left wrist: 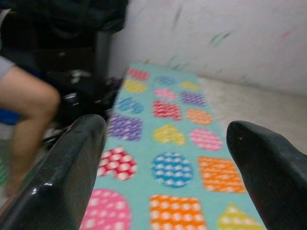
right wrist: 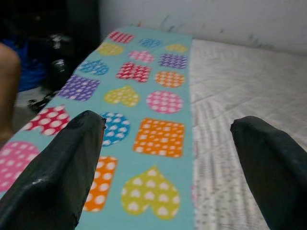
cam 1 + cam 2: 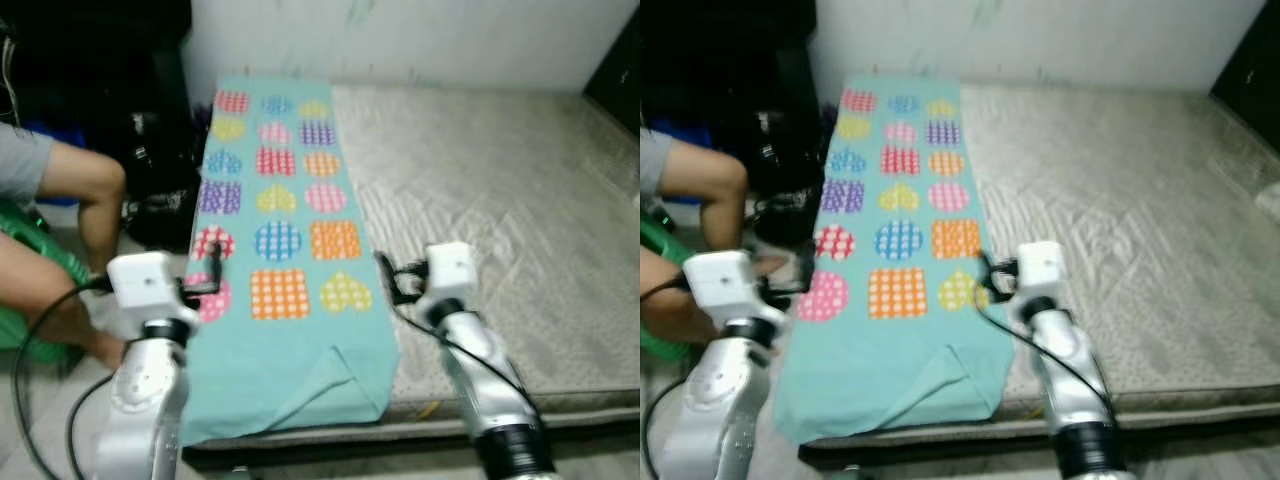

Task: Clean up the room

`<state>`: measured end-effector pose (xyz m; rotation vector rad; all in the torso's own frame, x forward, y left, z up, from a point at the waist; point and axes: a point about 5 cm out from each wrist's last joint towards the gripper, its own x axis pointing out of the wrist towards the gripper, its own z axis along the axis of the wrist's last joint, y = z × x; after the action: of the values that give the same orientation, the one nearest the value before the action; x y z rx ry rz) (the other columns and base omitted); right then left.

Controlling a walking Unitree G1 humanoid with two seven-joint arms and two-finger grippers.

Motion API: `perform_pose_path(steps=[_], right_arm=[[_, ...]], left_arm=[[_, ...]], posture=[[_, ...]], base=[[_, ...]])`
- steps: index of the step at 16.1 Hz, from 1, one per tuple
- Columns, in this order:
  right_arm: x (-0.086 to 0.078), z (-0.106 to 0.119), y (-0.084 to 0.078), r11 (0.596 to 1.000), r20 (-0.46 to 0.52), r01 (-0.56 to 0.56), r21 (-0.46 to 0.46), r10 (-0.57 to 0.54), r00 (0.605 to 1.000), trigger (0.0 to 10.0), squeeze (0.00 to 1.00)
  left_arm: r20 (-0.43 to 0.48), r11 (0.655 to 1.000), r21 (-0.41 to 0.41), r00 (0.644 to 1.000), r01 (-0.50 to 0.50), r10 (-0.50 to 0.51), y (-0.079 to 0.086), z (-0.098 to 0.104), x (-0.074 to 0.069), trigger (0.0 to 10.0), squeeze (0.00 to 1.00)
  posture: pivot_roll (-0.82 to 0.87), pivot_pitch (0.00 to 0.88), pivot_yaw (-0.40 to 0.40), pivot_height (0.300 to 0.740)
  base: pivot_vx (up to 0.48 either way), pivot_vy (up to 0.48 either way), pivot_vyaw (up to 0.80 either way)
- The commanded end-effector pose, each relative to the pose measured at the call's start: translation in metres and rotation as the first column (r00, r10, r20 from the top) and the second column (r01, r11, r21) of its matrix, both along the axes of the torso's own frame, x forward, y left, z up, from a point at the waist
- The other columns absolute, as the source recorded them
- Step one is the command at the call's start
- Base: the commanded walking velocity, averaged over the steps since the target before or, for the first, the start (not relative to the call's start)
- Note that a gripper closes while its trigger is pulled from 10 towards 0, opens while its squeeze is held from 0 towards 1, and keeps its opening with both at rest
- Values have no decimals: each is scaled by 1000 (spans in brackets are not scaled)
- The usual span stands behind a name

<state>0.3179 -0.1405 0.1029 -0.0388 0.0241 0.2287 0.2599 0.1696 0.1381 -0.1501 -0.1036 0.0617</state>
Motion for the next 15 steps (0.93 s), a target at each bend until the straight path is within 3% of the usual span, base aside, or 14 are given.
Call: perform_pose_path(steps=[1,4,13,15], right_arm=[[0,-2,-15,999,-10,45,-12,-46,999,10000,0],[0,-2,-14,999,-9,45,-10,-45,999,10000,0],[-7,-9,-8,1000,-45,-27,-11,27,999,10000,0],[-10,-11,-7,999,-58,-47,-10,47,997,10000,0]], left_arm=[[-8,1000,1,1000,23,-23,-8,-1,0,10000,0],[-15,1000,3,1000,20,-20,-7,-3,0,10000,0],[-97,999,22,994,-47,48,6,-16,-14,10000,0],[-106,999,17,993,-50,51,4,-18,-16,10000,0]], posture=[[26,126,-40,740],[26,126,-40,740],[35,197,-50,740],[34,205,-53,715]], base=[[0,0,0],[0,0,-679],[0,0,0],[0,0,0]])
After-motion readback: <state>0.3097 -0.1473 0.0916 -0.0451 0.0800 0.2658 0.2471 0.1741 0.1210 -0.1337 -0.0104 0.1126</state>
